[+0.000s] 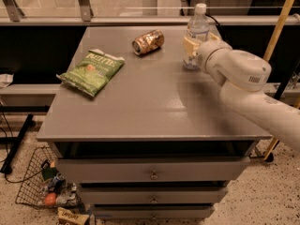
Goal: Place blue plastic bottle upright
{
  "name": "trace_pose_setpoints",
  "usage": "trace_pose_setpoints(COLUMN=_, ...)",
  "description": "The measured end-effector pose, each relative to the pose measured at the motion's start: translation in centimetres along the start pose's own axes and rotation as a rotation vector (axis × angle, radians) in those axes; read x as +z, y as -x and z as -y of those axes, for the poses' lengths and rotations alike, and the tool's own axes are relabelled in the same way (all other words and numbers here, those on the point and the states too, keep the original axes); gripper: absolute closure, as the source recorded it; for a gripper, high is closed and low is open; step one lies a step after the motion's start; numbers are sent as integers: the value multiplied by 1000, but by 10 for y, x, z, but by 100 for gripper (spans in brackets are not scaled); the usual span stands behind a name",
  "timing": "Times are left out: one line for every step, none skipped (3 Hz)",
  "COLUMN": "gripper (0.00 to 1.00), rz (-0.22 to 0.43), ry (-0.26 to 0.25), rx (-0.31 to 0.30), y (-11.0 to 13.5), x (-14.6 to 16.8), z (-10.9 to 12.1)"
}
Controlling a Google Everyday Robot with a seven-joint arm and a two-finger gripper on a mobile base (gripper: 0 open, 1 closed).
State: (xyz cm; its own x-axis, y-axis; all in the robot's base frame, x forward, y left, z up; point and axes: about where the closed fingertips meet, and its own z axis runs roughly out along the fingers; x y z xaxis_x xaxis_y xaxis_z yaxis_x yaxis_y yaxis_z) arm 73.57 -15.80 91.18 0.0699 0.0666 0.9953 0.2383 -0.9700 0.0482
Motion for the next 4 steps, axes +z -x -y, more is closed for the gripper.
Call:
trace_pose_setpoints(gripper=82, rz=0, ry=0, rx=0, y=0, x=0, z=0)
trace_pose_setpoints(gripper=59, rz=0, ry=0, rx=0, y=0, x=0, z=0)
trace_pose_setpoints(gripper=27, rz=0, ry=-1, rx=0, y=-1, x=0, z=0)
trace_pose_setpoints(gripper=4, rz=0, ry=-2, rx=0, y=-1, x=1, z=1)
